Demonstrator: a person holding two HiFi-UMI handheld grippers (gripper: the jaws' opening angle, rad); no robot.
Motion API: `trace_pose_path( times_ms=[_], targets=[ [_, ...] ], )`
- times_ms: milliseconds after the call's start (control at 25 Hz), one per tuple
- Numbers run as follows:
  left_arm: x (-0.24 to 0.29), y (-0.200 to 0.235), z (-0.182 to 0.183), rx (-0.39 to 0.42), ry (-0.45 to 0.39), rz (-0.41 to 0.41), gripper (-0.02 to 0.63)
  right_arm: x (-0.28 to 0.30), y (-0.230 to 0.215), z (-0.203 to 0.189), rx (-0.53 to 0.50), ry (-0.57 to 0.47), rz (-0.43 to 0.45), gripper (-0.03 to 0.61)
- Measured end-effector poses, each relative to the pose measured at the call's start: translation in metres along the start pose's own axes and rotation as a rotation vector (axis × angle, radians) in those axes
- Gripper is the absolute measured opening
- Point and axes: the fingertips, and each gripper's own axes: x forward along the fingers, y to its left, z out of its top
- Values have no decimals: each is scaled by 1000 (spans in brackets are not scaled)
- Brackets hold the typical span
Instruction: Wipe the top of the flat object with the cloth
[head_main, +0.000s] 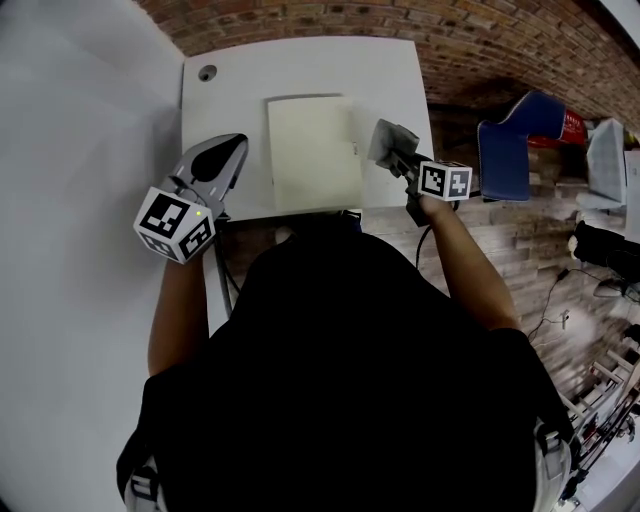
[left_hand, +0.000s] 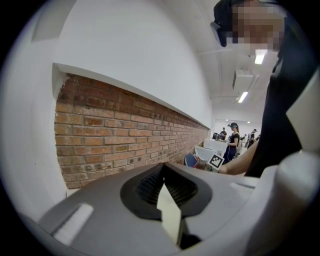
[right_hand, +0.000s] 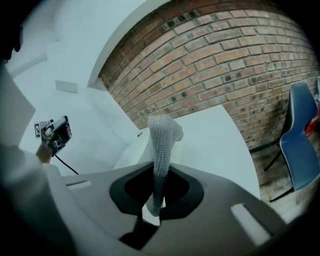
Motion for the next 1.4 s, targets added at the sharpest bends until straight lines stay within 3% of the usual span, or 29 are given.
trace_pose_path(
  times_ms=[520, 800, 1000, 1400],
  targets=[
    [-2, 0, 10, 13, -10, 4, 2, -48, 66, 82, -70, -209, 105, 11],
    [-7, 0, 12, 18, -22, 12, 2, -76, 98, 120, -170, -306, 118, 11],
    [-10, 4, 10, 17, -37, 26, 2, -87, 107, 131, -237, -348, 101, 11],
    [-18, 6, 16, 21, -41, 35, 2, -103, 116, 142, -249, -386, 96, 11]
  ],
)
